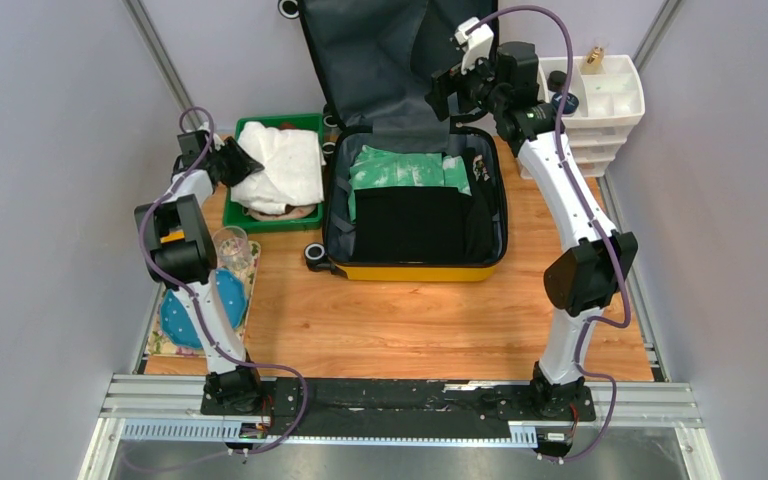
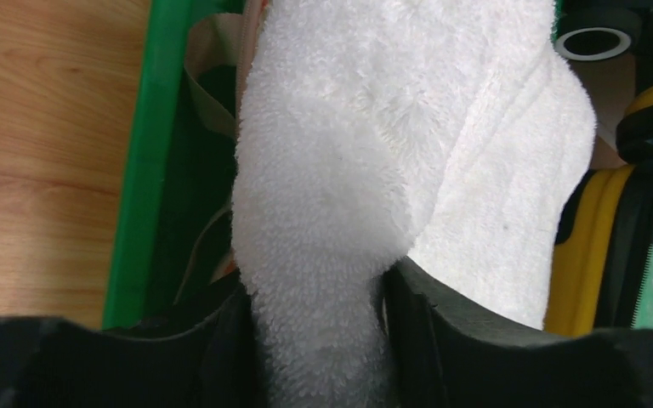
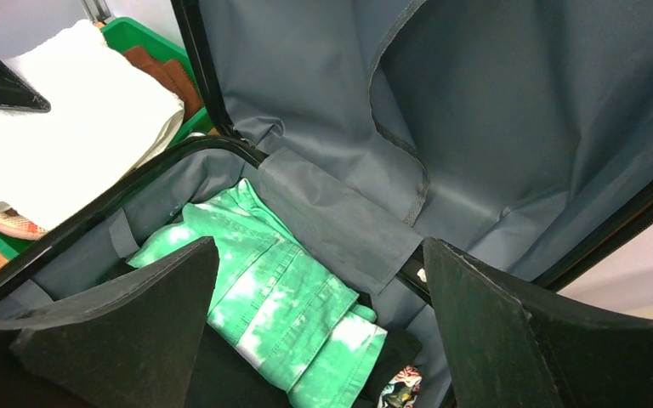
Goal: Open, take out, and arrange the luggage
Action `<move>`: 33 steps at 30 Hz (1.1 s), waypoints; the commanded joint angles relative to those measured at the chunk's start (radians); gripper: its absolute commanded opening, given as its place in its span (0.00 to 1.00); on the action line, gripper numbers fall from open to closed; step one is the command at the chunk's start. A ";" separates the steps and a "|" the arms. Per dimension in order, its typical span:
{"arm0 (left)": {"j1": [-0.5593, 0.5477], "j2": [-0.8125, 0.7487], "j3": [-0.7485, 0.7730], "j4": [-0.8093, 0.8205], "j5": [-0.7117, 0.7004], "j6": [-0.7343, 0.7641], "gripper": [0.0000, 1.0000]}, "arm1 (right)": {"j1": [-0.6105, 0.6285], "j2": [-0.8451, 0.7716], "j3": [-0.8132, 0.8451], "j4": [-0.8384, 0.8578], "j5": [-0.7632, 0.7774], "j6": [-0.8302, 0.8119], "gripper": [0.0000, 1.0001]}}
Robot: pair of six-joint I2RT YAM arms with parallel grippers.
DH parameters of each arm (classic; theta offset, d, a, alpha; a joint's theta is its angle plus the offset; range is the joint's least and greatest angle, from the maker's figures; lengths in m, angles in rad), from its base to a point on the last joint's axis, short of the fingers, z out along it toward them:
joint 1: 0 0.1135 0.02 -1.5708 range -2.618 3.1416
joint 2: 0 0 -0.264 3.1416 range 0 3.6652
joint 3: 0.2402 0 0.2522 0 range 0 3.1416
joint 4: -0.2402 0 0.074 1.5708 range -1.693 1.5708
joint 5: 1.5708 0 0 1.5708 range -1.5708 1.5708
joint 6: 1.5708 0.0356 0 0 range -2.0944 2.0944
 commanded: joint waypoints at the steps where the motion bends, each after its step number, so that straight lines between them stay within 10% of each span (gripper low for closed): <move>1: 0.004 -0.096 0.065 -0.033 -0.073 0.117 0.62 | 0.004 -0.010 0.030 0.021 -0.009 -0.019 0.97; 9: 0.004 -0.166 0.172 -0.109 -0.192 0.399 0.82 | -0.002 -0.017 -0.013 -0.059 -0.018 -0.060 0.98; 16: -0.045 -0.226 0.200 -0.155 0.340 0.599 0.83 | -0.005 0.100 0.079 -0.508 -0.176 -0.265 0.95; 26: -0.352 -0.308 0.034 -0.459 0.446 1.083 0.81 | 0.017 0.238 0.136 -0.705 -0.214 -0.448 0.83; 33: -0.394 -0.393 -0.223 -0.139 0.463 0.751 0.76 | 0.087 0.070 -0.188 -0.670 -0.337 -0.499 0.62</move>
